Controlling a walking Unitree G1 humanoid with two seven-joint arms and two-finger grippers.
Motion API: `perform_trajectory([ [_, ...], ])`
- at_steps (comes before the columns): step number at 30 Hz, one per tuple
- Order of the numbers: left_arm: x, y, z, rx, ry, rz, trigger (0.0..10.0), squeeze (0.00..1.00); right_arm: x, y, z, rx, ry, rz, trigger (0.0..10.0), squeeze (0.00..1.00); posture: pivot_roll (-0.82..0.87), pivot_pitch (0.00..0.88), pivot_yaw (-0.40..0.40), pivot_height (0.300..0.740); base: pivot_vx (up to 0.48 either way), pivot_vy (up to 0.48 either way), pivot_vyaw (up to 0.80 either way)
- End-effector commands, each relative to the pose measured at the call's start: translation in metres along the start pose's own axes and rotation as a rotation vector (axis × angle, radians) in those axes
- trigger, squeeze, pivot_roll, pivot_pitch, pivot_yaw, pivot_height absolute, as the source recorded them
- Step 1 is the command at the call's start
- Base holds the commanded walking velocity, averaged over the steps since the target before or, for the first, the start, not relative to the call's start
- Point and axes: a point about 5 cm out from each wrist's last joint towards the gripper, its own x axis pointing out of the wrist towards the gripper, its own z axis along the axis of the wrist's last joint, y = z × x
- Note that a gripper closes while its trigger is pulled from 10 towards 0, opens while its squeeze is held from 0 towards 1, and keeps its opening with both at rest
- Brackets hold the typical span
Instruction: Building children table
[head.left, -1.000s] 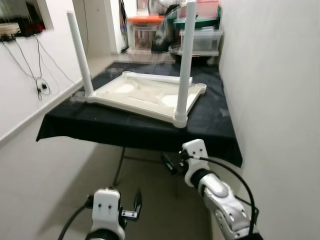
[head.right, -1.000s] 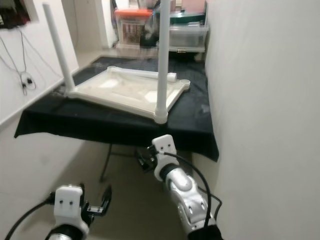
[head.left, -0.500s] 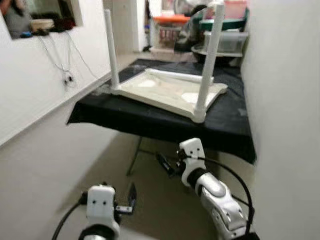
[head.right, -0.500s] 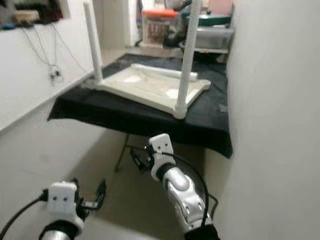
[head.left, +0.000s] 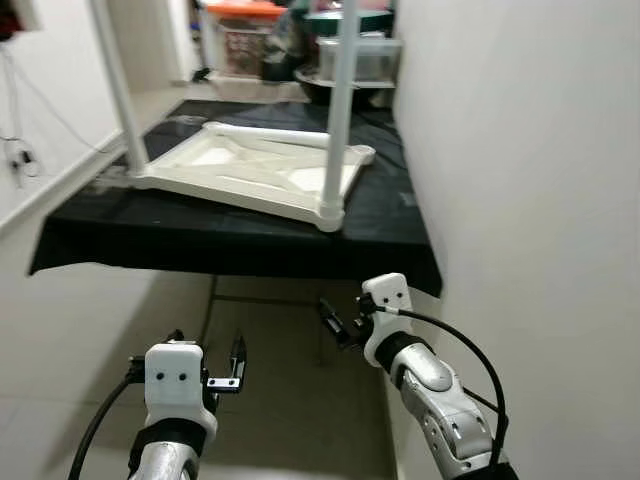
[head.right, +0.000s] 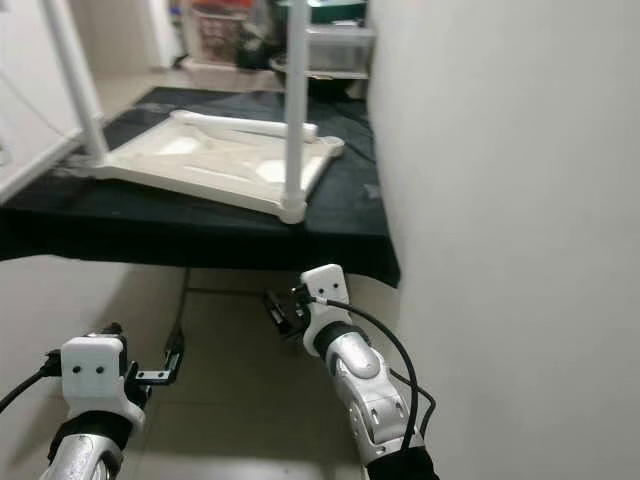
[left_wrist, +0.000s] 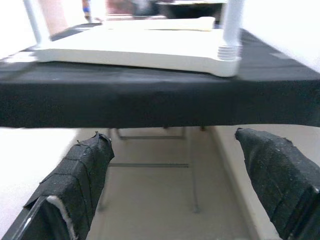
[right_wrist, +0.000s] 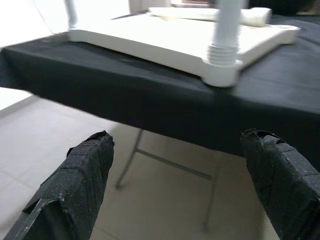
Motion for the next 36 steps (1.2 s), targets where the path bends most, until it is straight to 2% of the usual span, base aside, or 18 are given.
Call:
perform_trajectory([
  [1,0.0,0.002,-0.002,0.018,0.017,0.014,10.0,0.0,0.003,0.001,0.006,-0.016,-0.03,0.0,10.0,0.0,0.02,0.037,-0.031,0.74,0.0,0.0,-0.8],
  [8,0.004,0.001,0.002,0.021,0.006,0.017,10.0,0.0,0.008,-0.002,0.01,-0.03,-0.036,-0.027,10.0,0.0,-0.01,0.036,-0.044,0.74,0.0,0.0,-0.08],
  [10,0.007,0.004,0.006,0.019,-0.006,0.025,10.0,0.0,0.012,-0.002,0.015,-0.043,-0.055,-0.043,10.0,0.0,-0.06,0.033,-0.006,0.74,0.0,0.0,0.0],
  [18,0.013,0.006,0.011,0.029,-0.024,0.031,10.0,0.0,0.014,-0.004,0.018,-0.062,-0.06,-0.09,10.0,0.0,-0.06,0.025,0.002,0.74,0.0,0.0,0.0],
  [24,0.018,0.005,0.013,0.051,-0.035,0.02,10.0,0.0,0.011,-0.002,0.015,-0.019,-0.07,-0.056,10.0,0.0,-0.03,0.011,0.006,0.74,0.0,0.0,-0.67],
  [36,0.023,0.013,0.02,0.067,-0.082,0.058,10.0,0.0,0.02,0.0,0.021,-0.025,-0.087,-0.05,10.0,0.0,-0.01,0.0,-0.021,0.74,0.0,0.0,0.0],
])
